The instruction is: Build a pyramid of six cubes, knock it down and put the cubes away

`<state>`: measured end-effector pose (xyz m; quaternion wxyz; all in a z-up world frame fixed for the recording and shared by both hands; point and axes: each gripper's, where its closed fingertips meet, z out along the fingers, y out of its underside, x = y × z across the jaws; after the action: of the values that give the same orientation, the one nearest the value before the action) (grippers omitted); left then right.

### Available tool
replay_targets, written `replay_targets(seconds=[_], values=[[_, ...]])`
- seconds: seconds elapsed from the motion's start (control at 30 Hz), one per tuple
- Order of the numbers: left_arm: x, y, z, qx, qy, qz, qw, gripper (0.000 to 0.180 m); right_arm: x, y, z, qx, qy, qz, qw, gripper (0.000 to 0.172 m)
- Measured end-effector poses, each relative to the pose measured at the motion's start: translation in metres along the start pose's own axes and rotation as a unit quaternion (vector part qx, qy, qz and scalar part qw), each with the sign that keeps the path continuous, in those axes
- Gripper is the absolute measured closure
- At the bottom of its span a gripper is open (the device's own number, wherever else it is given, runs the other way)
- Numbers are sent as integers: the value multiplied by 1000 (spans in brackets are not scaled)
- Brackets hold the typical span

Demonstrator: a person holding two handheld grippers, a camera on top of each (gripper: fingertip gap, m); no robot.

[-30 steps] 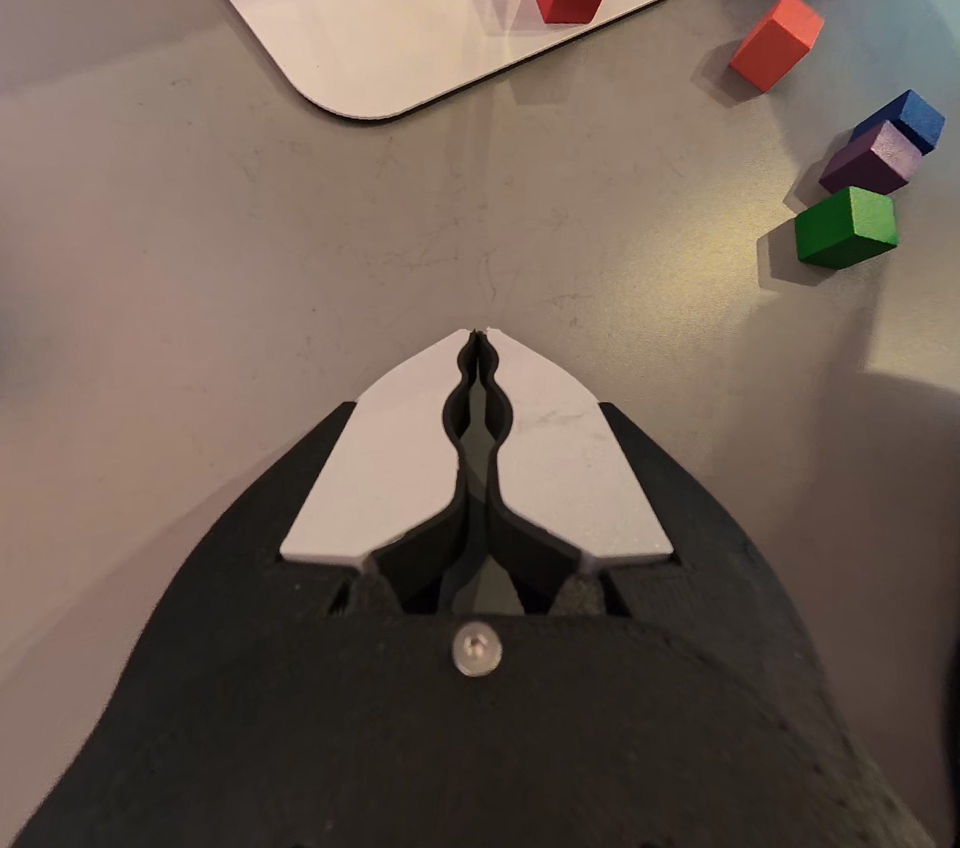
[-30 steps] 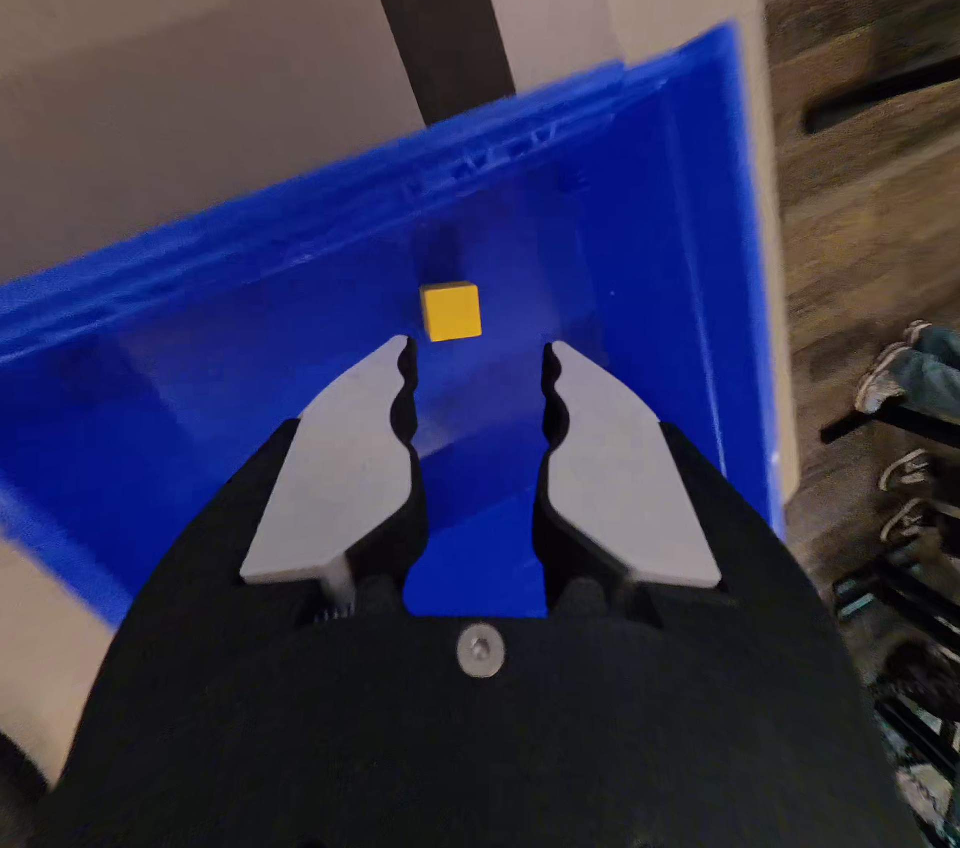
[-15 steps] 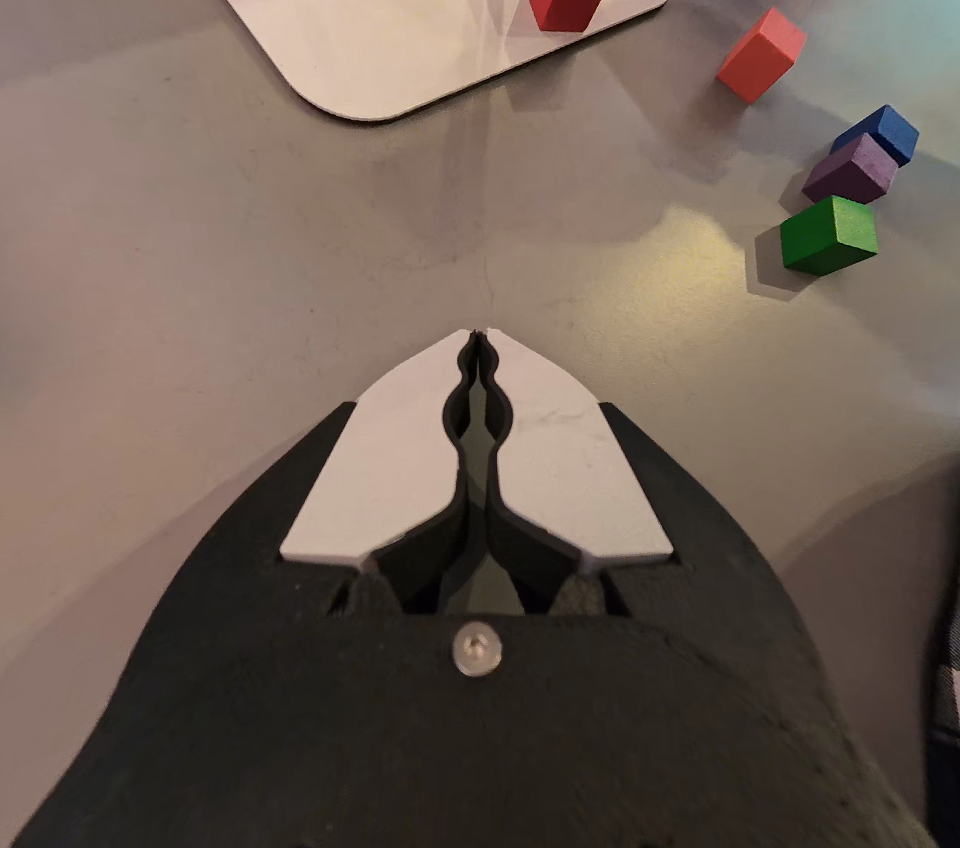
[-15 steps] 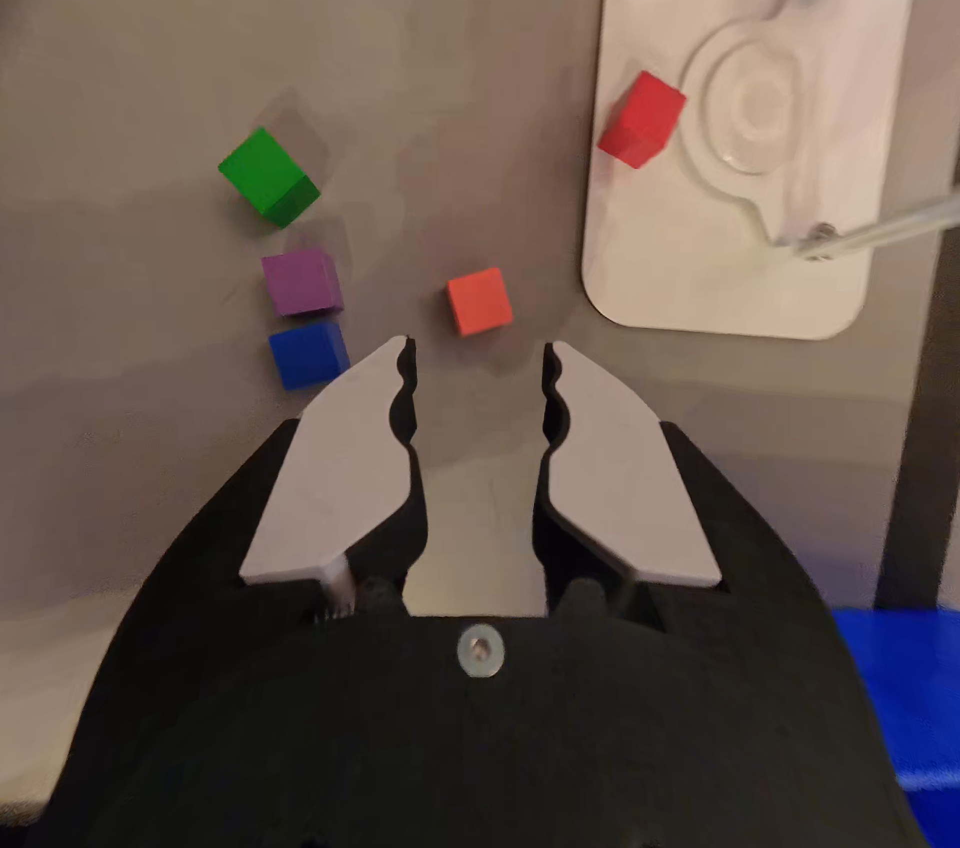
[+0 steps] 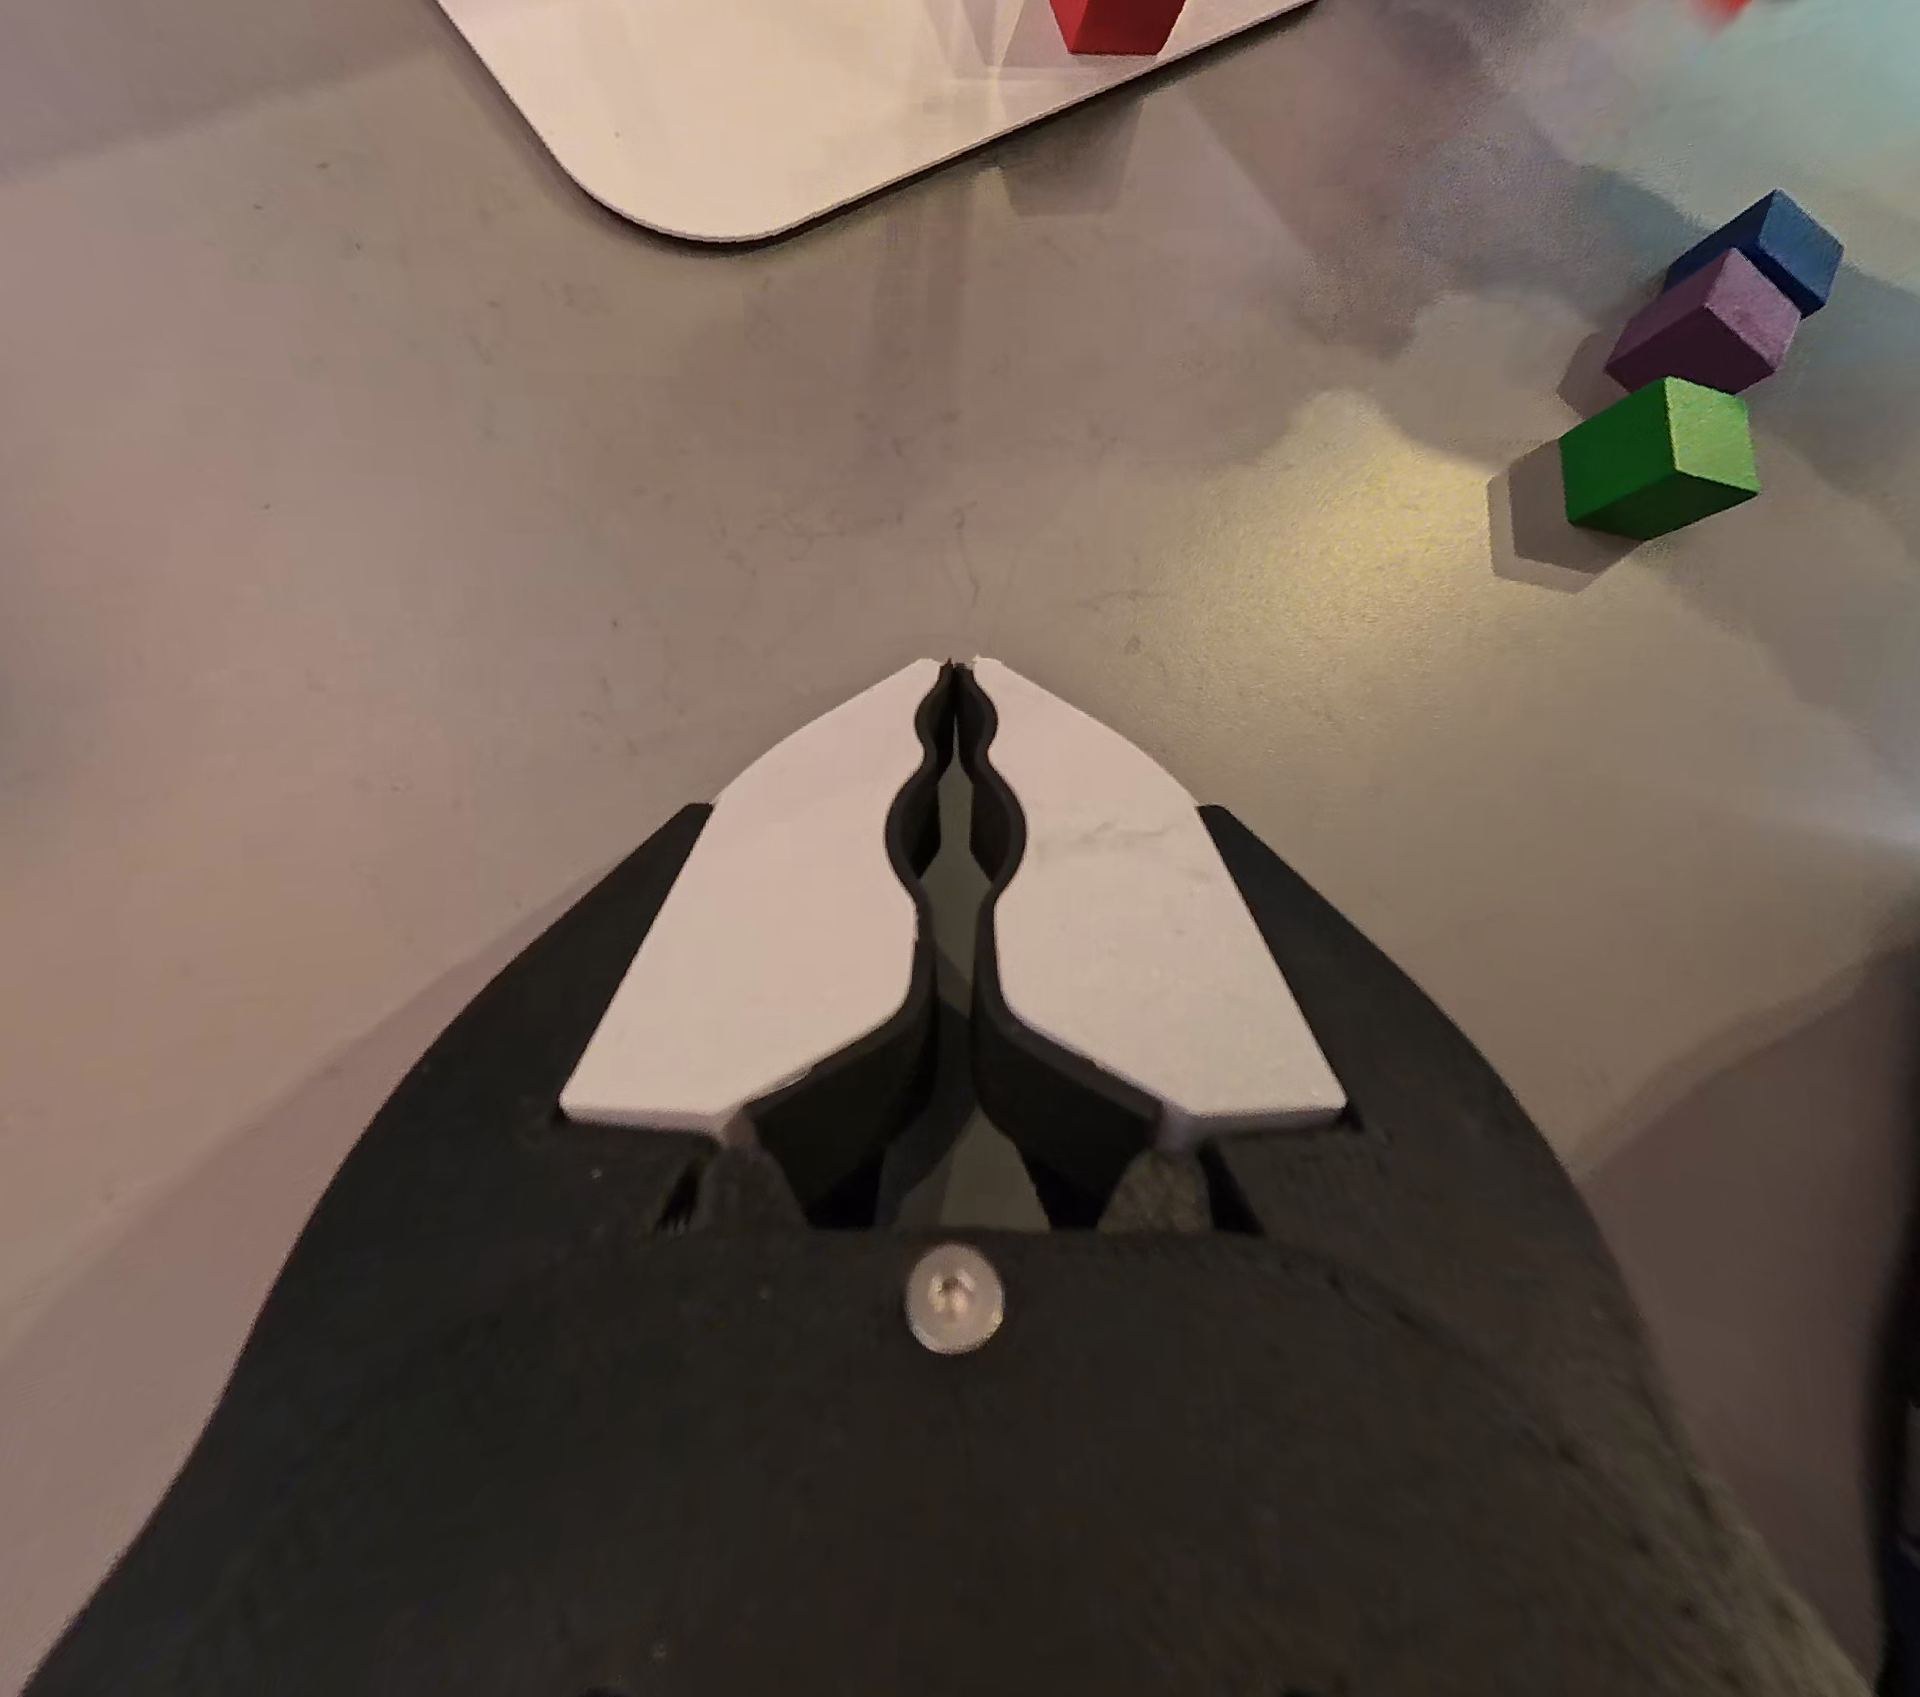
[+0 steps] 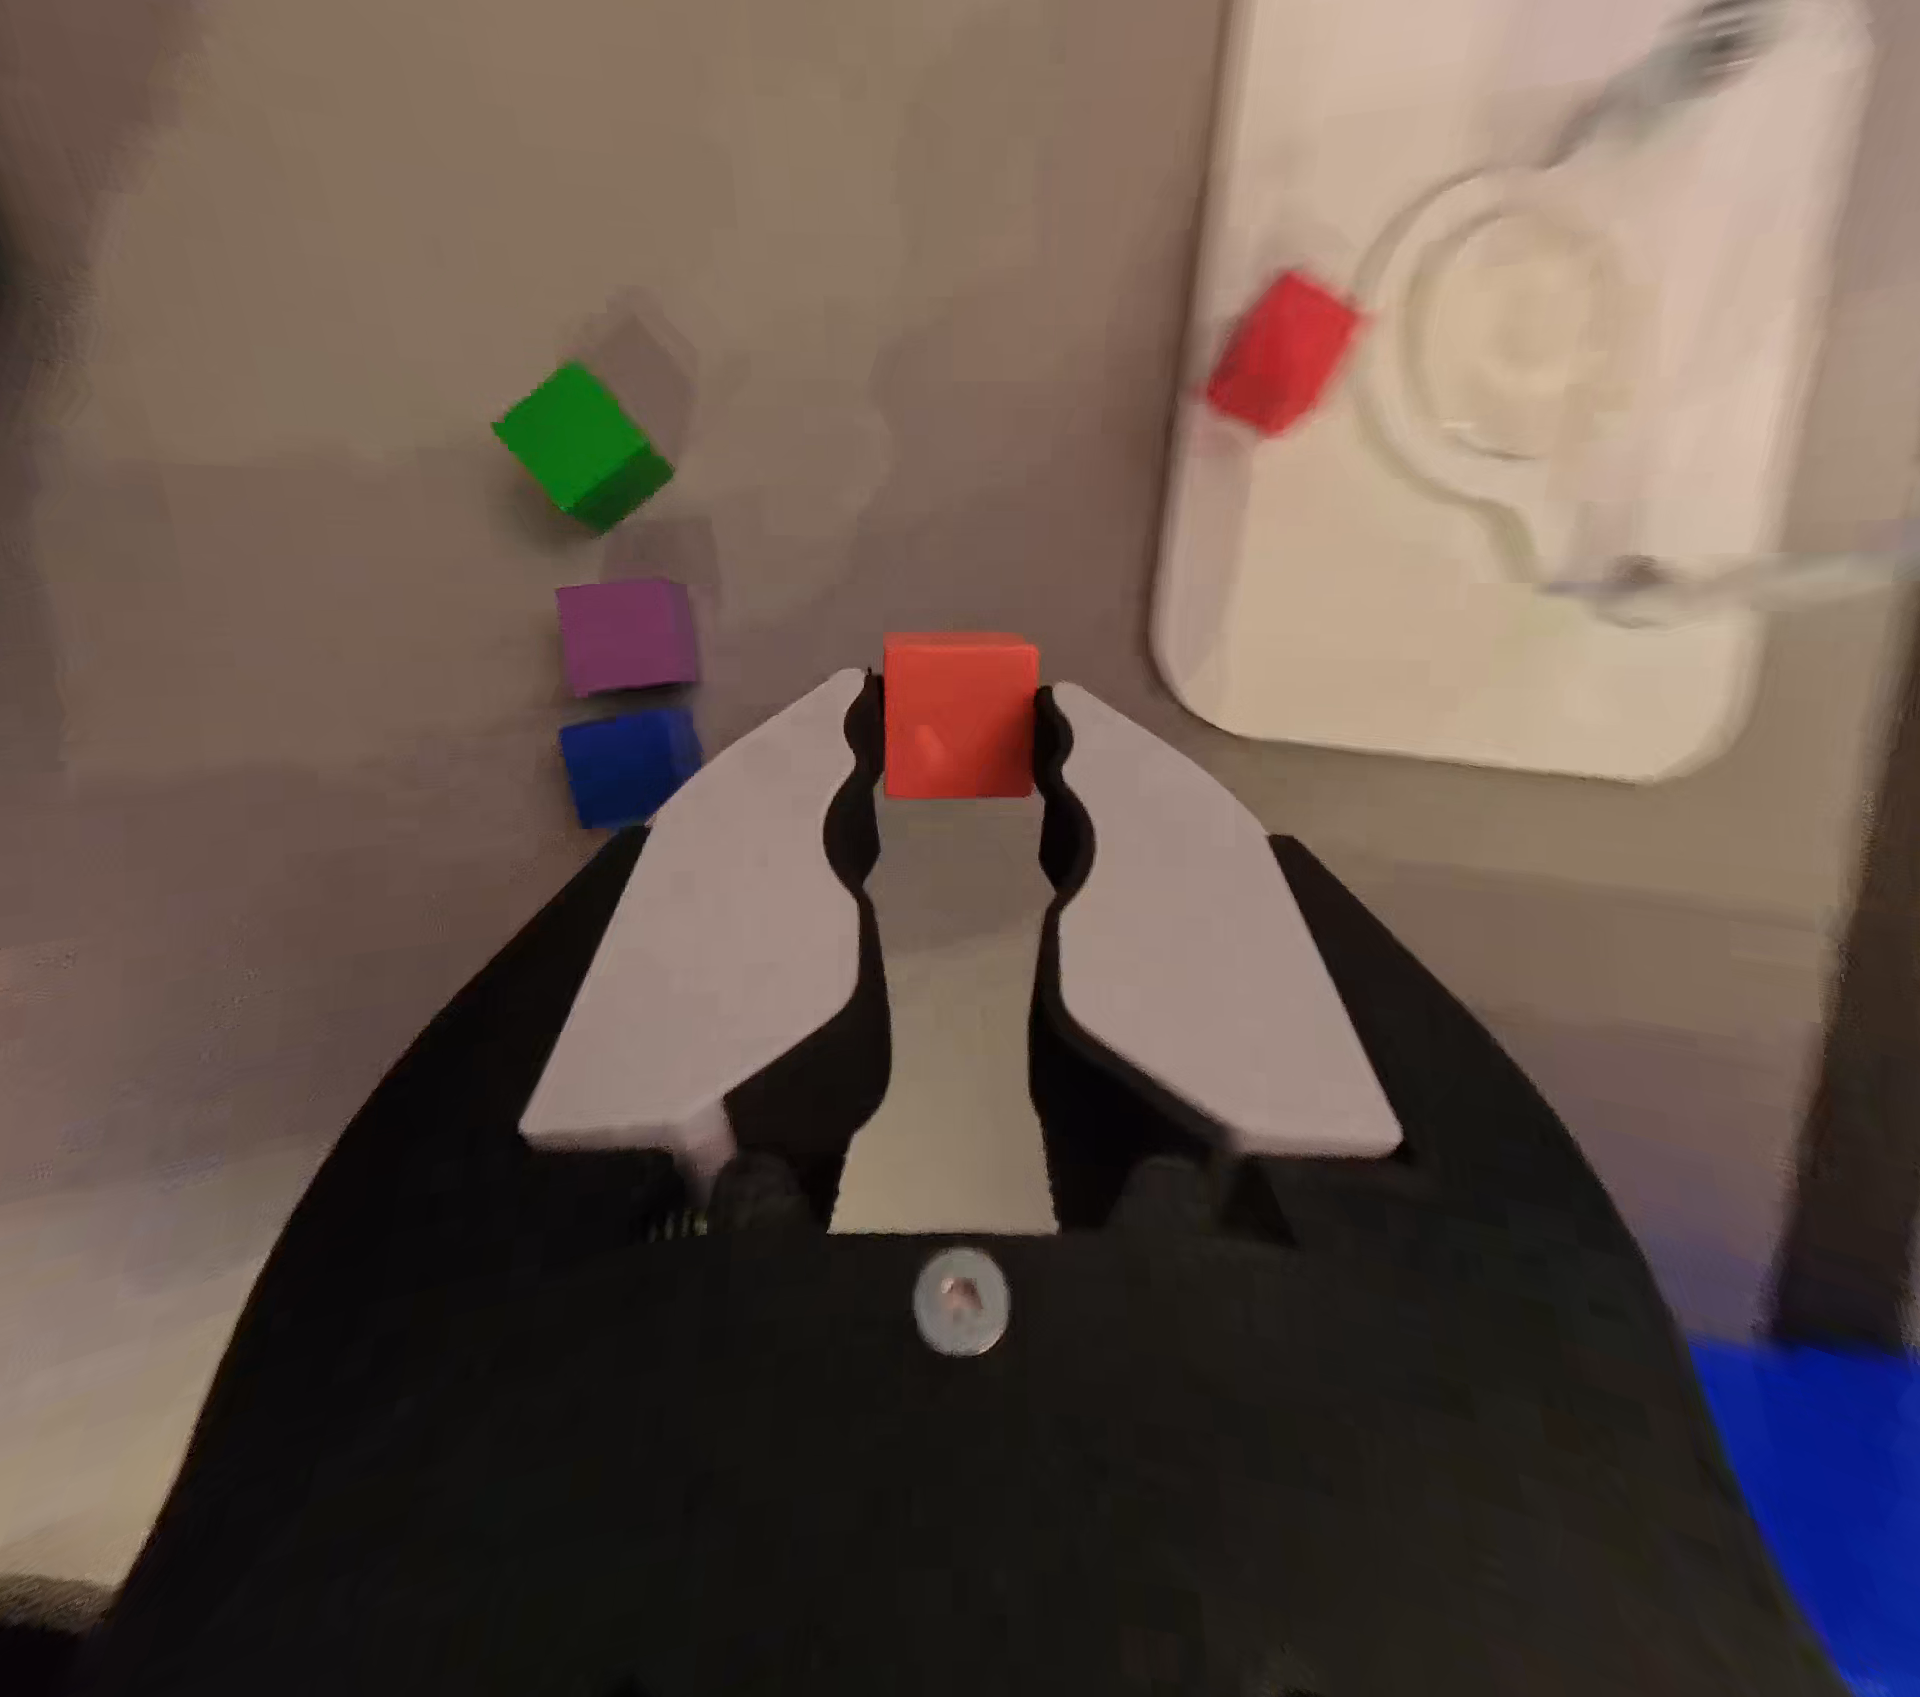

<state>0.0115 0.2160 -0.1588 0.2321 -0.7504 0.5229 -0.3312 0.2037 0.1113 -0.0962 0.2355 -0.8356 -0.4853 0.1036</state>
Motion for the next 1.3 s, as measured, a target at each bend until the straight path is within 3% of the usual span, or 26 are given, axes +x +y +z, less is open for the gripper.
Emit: replay_targets(seconds=[0.07, 0.13, 0.2, 0.27, 0.37, 0.5, 0.6, 0.73, 0.83, 0.9, 1.0, 1.07, 1.17, 1.3], values=[[0, 0, 0, 0, 1, -1, 1000, 180, 32, 3, -49, 31, 54, 31, 998, 144], [0, 0, 0, 1, 3, -3, 1000, 180, 78, 30, -100, 34, 127, 95, 987, 144], [0, 0, 0, 1, 5, -5, 1000, 180, 126, 71, -141, 30, 199, 187, 962, 144], [0, 0, 0, 2, 6, -6, 1000, 180, 165, 122, -164, 12, 258, 301, 918, 144], [0, -1, 0, 2, 7, -8, 1000, 180, 196, 193, -161, -17, 297, 428, 853, 144], [0, -1, 0, 2, 8, -10, 1000, 180, 209, 252, -127, -44, 303, 514, 801, 144], [0, -1, 0, 2, 8, -10, 1000, 180, 211, 279, -102, -57, 295, 552, 778, 144], [0, -1, 0, 3, 12, -12, 1000, 180, 208, 294, -83, -90, 280, 562, 773, 137], [0, -1, -1, 4, 13, -14, 1000, 180, 205, 283, -104, -91, 302, 550, 774, 125], [0, -1, -1, 4, 14, -14, 1000, 180, 199, 255, -129, -64, 323, 526, 784, 128], [0, -1, -1, 5, 17, -16, 1000, 180, 173, 175, -161, 0, 321, 432, 843, 144], [0, -1, -1, 6, 18, -18, 1000, 180, 141, 109, -168, 52, 286, 345, 892, 144], [1, -1, -1, 6, 21, -17, 1000, 180, 81, 17, -145, 106, 216, 197, 951, 141], [2, -1, -1, 5, 23, -14, 1000, 180, 32, -39, -62, 82, 161, 104, 978, 132]])
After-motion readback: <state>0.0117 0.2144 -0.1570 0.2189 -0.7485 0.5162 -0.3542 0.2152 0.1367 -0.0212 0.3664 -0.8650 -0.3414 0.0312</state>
